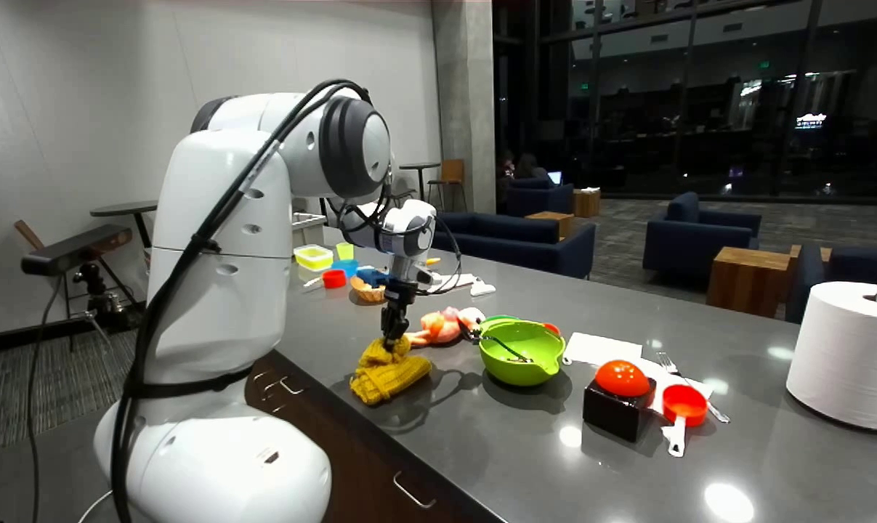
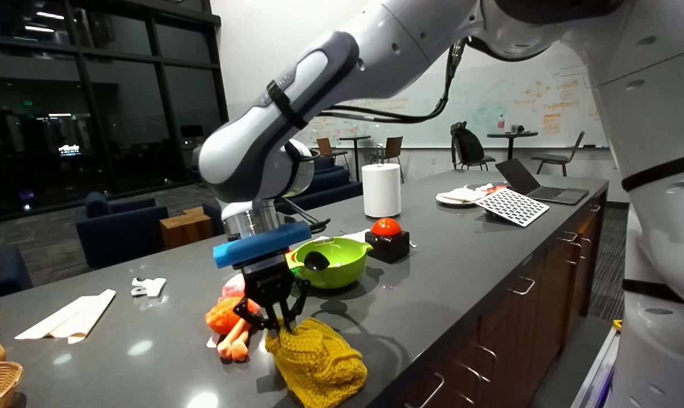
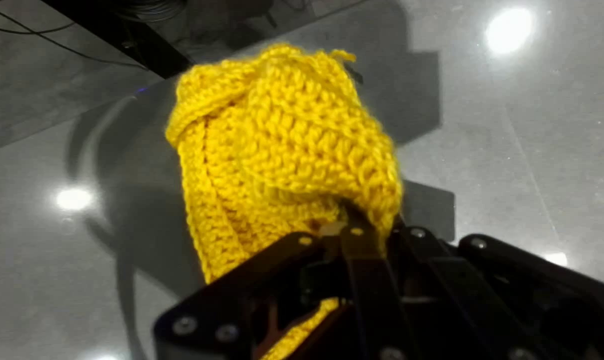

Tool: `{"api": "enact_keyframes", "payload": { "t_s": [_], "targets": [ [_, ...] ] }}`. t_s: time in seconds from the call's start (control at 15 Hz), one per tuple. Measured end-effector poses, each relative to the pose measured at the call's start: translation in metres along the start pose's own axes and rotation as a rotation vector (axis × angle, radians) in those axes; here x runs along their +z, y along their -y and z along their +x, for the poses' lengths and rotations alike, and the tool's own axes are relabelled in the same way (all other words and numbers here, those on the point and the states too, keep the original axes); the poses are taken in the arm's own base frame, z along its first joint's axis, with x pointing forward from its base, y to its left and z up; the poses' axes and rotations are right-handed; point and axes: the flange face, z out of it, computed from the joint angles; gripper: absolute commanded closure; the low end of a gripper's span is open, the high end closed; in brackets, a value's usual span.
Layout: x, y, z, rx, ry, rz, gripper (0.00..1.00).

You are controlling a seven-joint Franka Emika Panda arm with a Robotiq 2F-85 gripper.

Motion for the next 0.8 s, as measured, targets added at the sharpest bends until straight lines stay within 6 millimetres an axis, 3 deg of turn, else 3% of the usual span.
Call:
{"api": "enact_keyframes", "payload": {
  "t_s": [0.2, 0.73, 0.8],
  "targets": [
    [0.007, 0.005, 0.004, -0.014, 0.012, 0.033, 0.55],
    [0.005, 0.017, -0.001, -0.059, -0.018, 0.042, 0.01],
    [0.002, 0.020, -0.003, -0.070, -0.032, 0.037, 0.00]
  ]
}}
